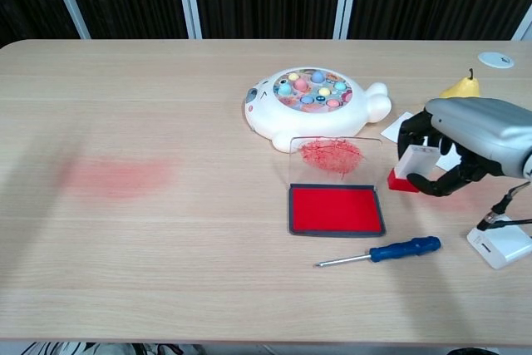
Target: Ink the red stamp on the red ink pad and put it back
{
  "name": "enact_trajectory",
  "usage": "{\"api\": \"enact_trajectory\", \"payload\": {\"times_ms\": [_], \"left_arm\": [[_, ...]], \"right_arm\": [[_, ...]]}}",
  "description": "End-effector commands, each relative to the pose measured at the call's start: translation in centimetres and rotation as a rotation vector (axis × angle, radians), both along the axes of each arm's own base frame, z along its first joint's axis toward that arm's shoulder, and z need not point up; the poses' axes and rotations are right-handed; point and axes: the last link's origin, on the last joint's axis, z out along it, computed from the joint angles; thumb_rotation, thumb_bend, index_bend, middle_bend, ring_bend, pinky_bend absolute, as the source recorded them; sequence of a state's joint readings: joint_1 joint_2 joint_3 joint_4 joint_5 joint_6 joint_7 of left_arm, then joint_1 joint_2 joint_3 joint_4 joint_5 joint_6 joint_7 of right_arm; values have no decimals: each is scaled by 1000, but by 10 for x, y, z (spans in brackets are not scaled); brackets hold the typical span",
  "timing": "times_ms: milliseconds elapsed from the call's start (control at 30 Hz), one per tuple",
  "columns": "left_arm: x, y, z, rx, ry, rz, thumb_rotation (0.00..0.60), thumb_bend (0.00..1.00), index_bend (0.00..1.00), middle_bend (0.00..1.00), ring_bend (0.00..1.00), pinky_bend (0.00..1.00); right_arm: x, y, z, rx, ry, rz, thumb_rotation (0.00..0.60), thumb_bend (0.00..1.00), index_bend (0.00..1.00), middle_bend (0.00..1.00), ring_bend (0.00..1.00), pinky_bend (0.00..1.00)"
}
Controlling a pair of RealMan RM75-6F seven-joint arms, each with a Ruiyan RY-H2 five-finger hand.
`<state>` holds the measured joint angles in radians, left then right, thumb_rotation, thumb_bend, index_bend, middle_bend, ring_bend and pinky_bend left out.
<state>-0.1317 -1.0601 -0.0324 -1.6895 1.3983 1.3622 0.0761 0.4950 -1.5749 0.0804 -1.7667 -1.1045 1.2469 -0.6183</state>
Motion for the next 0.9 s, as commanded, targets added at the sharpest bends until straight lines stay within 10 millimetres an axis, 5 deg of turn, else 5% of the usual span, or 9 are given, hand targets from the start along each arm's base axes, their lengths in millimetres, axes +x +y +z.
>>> {"api": "enact_trajectory", "payload": {"times_ms": [33, 400, 900], "left_arm": [[0, 0, 0, 0, 0, 0, 600, 41, 0, 0, 0, 0], [-1, 0, 1, -8, -6, 6, 600, 41, 0, 0, 0, 0], [-1, 2, 1, -13, -14, 19, 600, 41, 0, 0, 0, 0]], "right_arm": [[10, 6, -5, 29, -18, 30, 600, 568, 769, 620, 484, 440], [29, 6, -36, 51, -78, 38, 600, 568, 771, 622, 493, 440], [31, 0, -61, 55, -87, 15, 600, 567, 773, 622, 493, 440]]}}
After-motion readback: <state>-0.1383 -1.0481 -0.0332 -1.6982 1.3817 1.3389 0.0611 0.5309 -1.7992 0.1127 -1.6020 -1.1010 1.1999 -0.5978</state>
